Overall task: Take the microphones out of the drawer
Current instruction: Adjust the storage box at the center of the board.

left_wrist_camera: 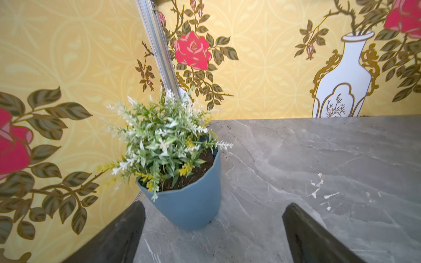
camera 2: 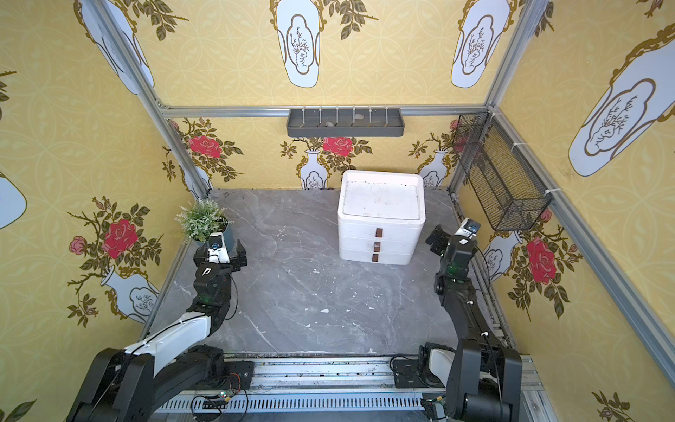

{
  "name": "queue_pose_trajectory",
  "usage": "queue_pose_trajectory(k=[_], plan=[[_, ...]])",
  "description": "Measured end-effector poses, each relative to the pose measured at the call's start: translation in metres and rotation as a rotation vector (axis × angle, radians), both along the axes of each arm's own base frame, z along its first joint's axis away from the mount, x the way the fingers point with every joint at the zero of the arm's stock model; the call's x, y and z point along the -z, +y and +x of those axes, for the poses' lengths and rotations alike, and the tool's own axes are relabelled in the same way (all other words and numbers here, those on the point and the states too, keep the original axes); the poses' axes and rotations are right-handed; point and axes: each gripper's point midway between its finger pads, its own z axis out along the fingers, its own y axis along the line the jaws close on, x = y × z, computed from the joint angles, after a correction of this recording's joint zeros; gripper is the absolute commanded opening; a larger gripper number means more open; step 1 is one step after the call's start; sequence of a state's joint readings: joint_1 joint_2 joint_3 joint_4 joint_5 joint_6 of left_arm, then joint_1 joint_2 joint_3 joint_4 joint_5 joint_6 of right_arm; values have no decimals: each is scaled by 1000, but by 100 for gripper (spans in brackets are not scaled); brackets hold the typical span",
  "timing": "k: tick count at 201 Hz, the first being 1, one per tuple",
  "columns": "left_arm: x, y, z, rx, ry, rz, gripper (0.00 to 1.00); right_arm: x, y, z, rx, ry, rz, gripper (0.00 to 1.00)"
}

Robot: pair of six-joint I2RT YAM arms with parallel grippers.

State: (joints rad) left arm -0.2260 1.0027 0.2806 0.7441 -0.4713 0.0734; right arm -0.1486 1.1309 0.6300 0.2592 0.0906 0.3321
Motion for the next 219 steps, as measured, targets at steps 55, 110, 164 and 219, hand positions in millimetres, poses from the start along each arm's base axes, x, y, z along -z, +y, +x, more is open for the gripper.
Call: queue_pose_trajectory(k=[55, 110, 164, 219], plan=[[-63, -18, 4, 30, 33, -237, 100, -37, 17, 26, -110, 161, 161, 98], [-27, -41, 10, -61, 347, -620, 100, -69, 73, 53, -326, 186, 246, 98], [17, -75, 1, -43, 570, -812, 100, -63, 106, 81, -394, 235, 246, 89], [53, -106, -26, 34, 712, -866, 100, -48, 105, 89, -362, 275, 222, 59]])
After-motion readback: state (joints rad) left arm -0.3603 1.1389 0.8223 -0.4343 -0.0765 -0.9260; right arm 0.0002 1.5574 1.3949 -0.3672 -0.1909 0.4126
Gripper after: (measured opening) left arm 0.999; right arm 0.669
